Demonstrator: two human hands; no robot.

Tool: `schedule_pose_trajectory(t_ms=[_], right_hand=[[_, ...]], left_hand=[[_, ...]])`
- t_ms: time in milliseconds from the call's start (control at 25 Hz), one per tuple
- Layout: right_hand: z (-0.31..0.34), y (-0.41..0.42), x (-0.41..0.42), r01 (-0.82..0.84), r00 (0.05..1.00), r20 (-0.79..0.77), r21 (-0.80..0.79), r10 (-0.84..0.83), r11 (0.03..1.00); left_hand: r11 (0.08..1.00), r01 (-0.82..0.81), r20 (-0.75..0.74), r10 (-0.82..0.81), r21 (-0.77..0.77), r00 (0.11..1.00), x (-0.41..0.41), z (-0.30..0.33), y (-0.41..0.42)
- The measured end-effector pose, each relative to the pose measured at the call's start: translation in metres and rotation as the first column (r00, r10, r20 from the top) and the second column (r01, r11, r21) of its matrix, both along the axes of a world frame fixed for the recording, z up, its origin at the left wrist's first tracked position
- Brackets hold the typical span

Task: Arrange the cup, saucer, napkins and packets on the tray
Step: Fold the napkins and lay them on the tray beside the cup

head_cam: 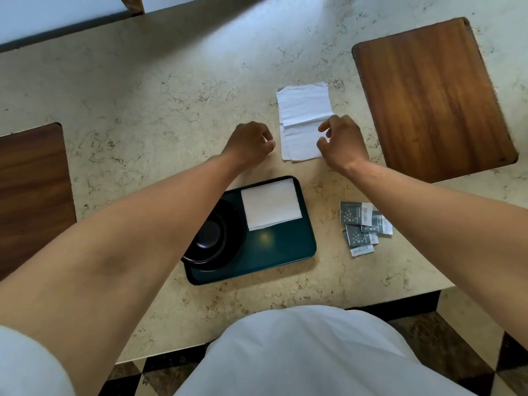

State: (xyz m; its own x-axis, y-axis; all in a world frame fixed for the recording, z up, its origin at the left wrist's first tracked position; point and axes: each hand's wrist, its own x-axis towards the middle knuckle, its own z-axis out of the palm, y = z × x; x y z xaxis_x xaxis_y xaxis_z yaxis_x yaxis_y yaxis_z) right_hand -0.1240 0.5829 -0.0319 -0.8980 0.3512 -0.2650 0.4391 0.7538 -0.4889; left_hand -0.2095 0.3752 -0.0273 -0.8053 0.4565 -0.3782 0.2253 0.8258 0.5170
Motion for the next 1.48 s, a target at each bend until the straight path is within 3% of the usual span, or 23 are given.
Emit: schedule_pose_trajectory(t_ms=[240, 480, 920, 1280, 1480], right_hand=[[-0.013, 0.036, -0.034, 0.094, 0.991, -0.092, -0.012, -0.095, 0.995], [-0.027, 0.044, -0.041, -0.007, 0.992, -0.129, -0.057, 0.0, 0.998], [-0.022, 0.044, -0.037, -0.049, 0.993, -0.108, -0.036, 0.045, 0.998], [0.006, 0.038, -0.024, -0.057, 0.993, -0.105, -0.11, 0.046, 0.992], [0.033, 0.027, -0.015, -0.127, 0.991, -0.078, -0.22, 0.112, 0.967]], left_hand=[[0.999, -0.016, -0.095, 0.02, 0.042, 0.995, -0.03, -0.009, 0.034], [0.996, 0.023, -0.142, -0.01, 0.085, 0.99, -0.034, -0.022, 0.045], [0.992, 0.112, -0.194, -0.101, 0.051, 0.976, -0.032, -0.017, 0.042], [0.987, 0.133, -0.251, -0.108, 0.087, 0.962, -0.026, 0.017, 0.037], [0.984, 0.058, -0.178, -0.027, 0.167, 0.984, -0.015, 0.048, 0.019]])
